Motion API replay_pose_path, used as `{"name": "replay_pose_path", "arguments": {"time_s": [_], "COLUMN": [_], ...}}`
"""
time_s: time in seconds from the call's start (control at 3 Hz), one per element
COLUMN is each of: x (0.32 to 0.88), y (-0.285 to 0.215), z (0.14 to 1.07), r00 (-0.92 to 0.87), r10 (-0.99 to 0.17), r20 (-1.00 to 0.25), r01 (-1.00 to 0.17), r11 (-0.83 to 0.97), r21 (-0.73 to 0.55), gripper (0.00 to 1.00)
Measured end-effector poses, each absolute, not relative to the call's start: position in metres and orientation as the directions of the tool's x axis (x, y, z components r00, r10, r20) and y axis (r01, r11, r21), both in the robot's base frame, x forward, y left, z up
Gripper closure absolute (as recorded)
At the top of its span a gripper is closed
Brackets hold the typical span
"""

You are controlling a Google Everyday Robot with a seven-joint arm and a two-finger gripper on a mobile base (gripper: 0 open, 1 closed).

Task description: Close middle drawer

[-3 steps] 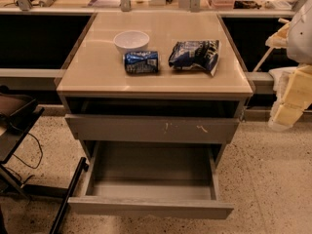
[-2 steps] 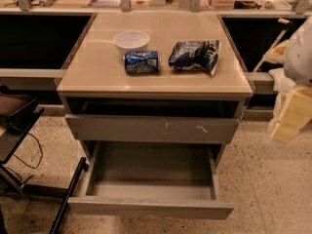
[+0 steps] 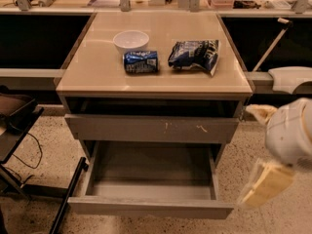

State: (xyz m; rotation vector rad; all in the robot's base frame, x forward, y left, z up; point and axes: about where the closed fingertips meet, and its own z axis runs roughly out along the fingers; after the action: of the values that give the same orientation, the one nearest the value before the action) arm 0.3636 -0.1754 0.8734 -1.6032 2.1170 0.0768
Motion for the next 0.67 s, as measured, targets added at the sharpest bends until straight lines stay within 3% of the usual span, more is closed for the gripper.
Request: {"name": "replay_pose_path", "arguments": {"time_s": [0.67], "x": [0.334], "y": [-0.146], "z": [0.7], "r00": [-0.288], "r10": [-0.847], "r20": [-0.448], "r01": [-0.927], "r11": [0.364], "r21": [-0.092], "gripper": [0.0]}}
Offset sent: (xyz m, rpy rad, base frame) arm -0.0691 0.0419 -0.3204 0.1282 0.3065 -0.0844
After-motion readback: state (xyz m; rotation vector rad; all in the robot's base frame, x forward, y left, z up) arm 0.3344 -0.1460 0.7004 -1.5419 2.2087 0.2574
